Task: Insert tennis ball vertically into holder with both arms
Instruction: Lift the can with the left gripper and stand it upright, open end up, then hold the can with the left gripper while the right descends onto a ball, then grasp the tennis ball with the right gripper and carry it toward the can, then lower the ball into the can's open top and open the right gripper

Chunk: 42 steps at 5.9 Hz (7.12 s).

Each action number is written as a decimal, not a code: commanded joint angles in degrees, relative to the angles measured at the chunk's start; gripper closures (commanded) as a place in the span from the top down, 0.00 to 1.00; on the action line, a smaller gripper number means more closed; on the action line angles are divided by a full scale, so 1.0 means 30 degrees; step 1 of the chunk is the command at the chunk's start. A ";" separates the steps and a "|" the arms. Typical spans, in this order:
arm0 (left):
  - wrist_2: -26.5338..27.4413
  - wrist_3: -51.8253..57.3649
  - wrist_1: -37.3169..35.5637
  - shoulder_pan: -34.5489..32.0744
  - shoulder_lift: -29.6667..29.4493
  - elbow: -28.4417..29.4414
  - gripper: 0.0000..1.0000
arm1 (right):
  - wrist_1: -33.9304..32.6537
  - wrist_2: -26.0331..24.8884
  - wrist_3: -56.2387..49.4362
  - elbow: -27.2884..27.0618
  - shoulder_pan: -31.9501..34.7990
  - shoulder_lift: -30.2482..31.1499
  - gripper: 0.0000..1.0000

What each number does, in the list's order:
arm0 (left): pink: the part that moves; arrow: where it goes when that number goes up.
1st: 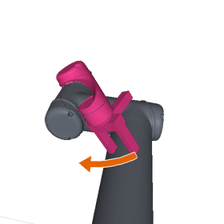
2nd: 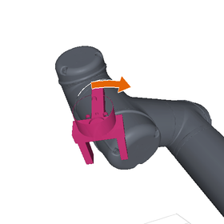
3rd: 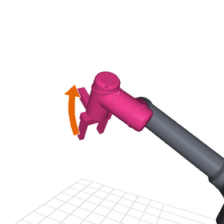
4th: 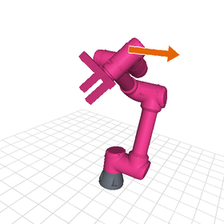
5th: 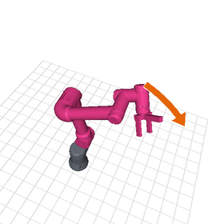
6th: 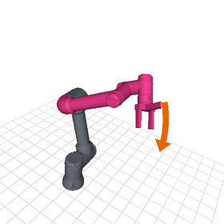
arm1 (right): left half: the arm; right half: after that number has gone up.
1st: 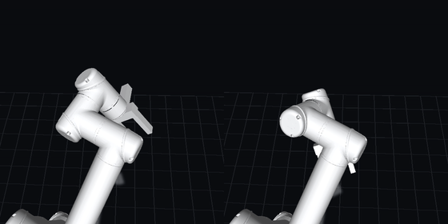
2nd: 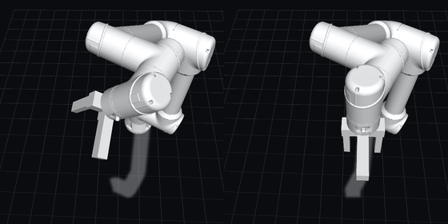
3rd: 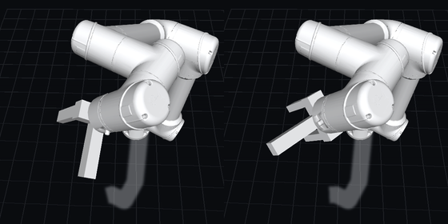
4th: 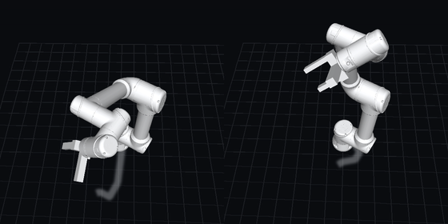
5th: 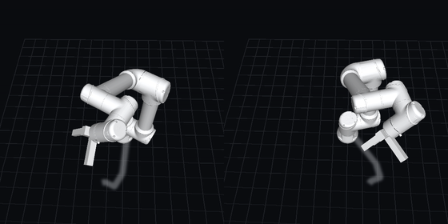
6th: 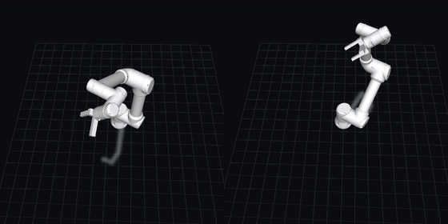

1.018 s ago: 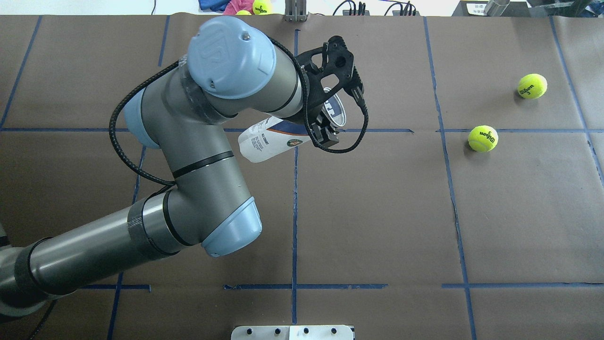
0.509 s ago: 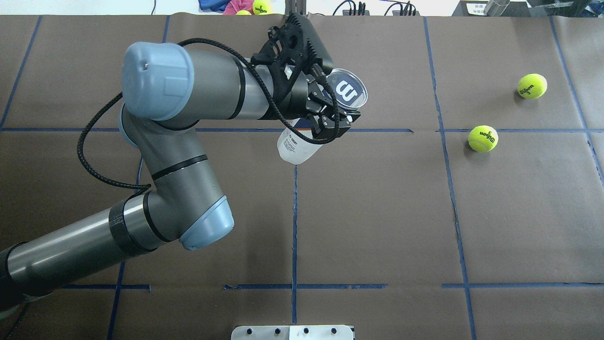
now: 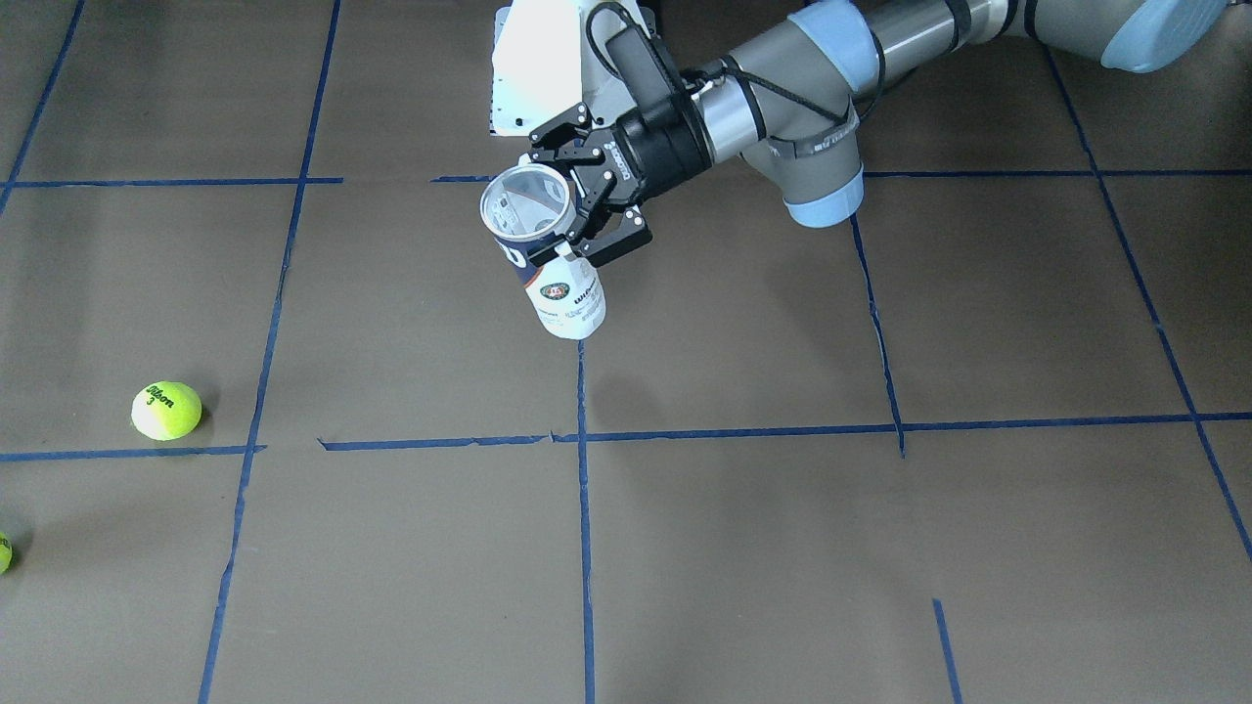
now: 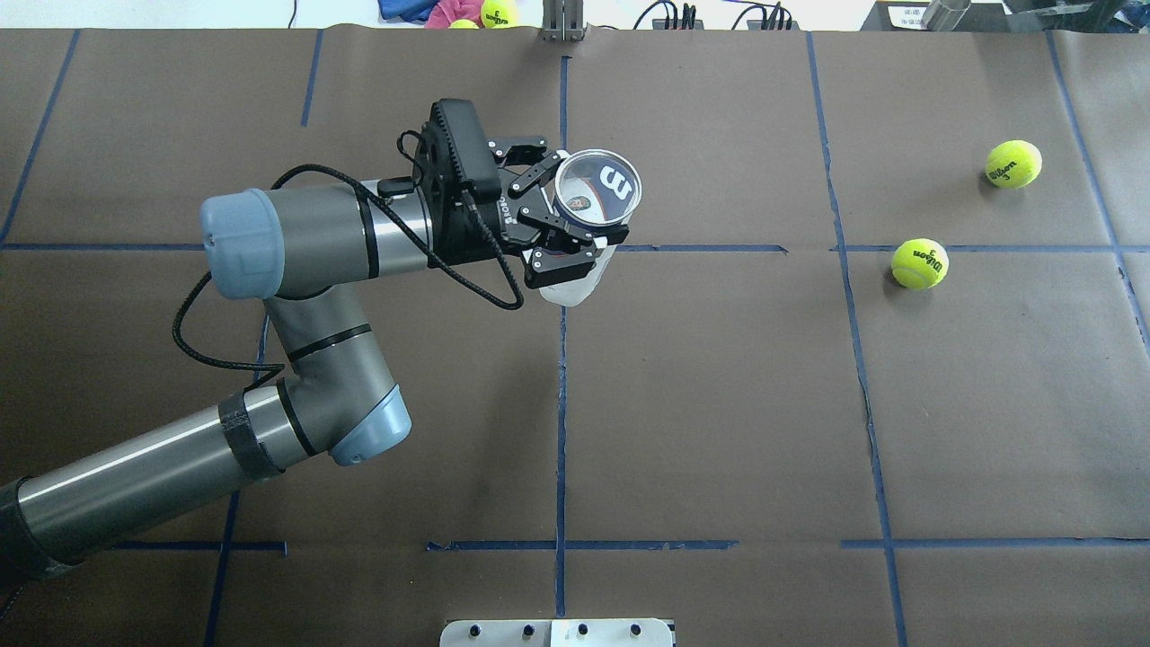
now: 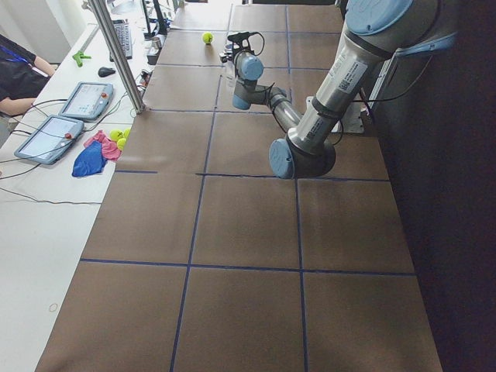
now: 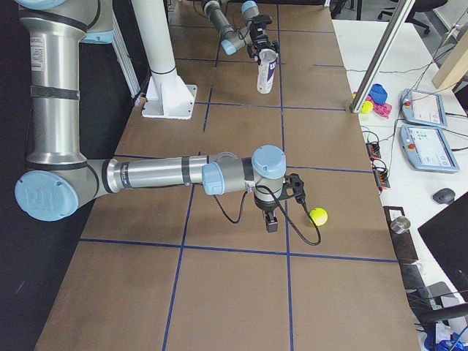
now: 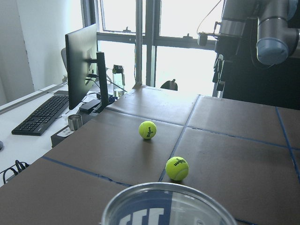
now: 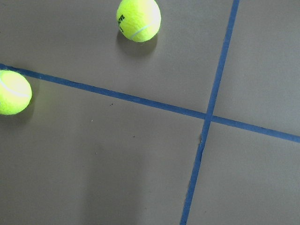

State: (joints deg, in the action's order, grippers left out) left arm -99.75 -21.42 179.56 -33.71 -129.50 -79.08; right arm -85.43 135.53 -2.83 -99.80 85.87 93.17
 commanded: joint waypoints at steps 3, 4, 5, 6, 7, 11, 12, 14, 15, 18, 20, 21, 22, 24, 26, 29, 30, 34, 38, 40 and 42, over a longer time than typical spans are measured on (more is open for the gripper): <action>0.1930 -0.0096 0.5034 0.1536 0.0302 0.3594 0.81 | 0.0001 0.0000 0.0007 0.0014 0.0000 -0.0003 1.00; 0.2366 -0.0096 0.5561 0.1945 0.0623 0.3742 0.81 | -0.0028 0.0000 0.0007 0.0014 0.0000 -0.0003 1.00; 0.2603 -0.0241 0.5653 0.2007 0.0626 0.3772 0.84 | -0.0029 0.0000 0.0007 0.0014 0.0000 -0.0003 1.00; 0.3272 -0.0968 0.5654 0.2008 0.0684 0.3772 0.90 | 0.0000 0.0000 0.0007 0.0014 -0.0058 -0.0032 1.00; 0.3279 -0.0975 0.5654 0.2008 0.0801 0.3772 0.93 | -0.0028 0.0000 0.0007 0.0043 -0.0204 -0.0496 1.00; 0.3308 -0.0975 0.5625 0.2183 0.0890 0.3802 0.93 | 0.0030 -0.0349 0.2772 0.0424 -0.3619 -0.3422 0.99; 0.3308 -0.0975 0.5625 0.2241 0.0861 0.3802 0.93 | 0.0117 -0.1222 0.3864 0.0569 -0.4735 -0.4214 0.99; 0.3308 -0.0975 0.5625 0.2271 0.0861 0.3773 0.94 | 0.2762 -0.2191 0.5655 0.2374 -0.7106 -0.5478 1.00; 0.3308 -0.0975 0.5625 0.2242 0.0861 0.3772 0.94 | 0.4437 -0.2371 0.5691 0.3547 -0.7612 -0.5511 1.00; 0.3308 -0.0975 0.5625 0.2242 0.0861 0.3772 0.94 | 0.4659 -0.2519 0.5720 0.4290 -0.8786 -0.6036 1.00; 0.3308 -0.0975 0.5625 0.2242 0.0861 0.3772 0.95 | 0.4833 -0.2929 0.5691 0.5078 -0.9518 -0.6126 1.00; 0.3308 -0.0975 0.5625 0.2242 0.0861 0.3772 0.95 | 0.4951 -0.2930 0.5691 0.5314 -0.9841 -0.6126 1.00; 0.3308 -0.0975 0.5625 0.2242 0.0861 0.3772 0.95 | 0.4952 -0.2959 0.5691 0.5433 -1.0134 -0.6126 1.00; 0.3308 -0.0975 0.5625 0.2242 0.0861 0.3772 0.95 | 0.4952 -0.3310 0.5691 0.5580 -1.0196 -0.6794 0.21; 0.3308 -0.0975 0.5625 0.2242 0.0861 0.3772 0.95 | 0.4865 -0.3281 0.7843 0.4564 -1.0020 -0.7469 0.04; 0.3308 -0.0975 0.5538 0.2271 0.0861 0.3772 0.95 | 0.1231 -0.3105 1.3272 0.1086 -1.0457 -1.0364 0.05; 0.3308 -0.0975 0.5508 0.2271 0.0861 0.3772 0.94 | -0.2800 -0.3192 1.3714 -0.1454 -1.0923 -1.1447 0.05; 0.3279 -0.0946 0.5508 0.2271 0.0831 0.3772 0.94 | -0.8191 -0.5525 2.1902 -0.2536 -1.4664 -1.7478 0.05; 0.3279 -0.0975 0.5479 0.2271 0.0773 0.3772 0.94 | -0.8525 -0.8021 2.4410 0.0328 -1.7018 -2.0361 0.16; 0.3279 -0.0975 0.5479 0.2271 0.0802 0.3772 0.94 | -0.8525 -0.8115 2.4382 0.0598 -1.7109 -2.0248 0.23; 0.3279 -0.0975 0.5479 0.2271 0.0802 0.3772 0.94 | -0.8525 -0.8583 2.4324 0.0979 -1.7138 -2.0247 0.97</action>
State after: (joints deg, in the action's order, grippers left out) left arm -89.91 -24.35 196.00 -26.89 -127.09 -67.76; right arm -111.01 110.23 70.18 -97.37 34.52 32.46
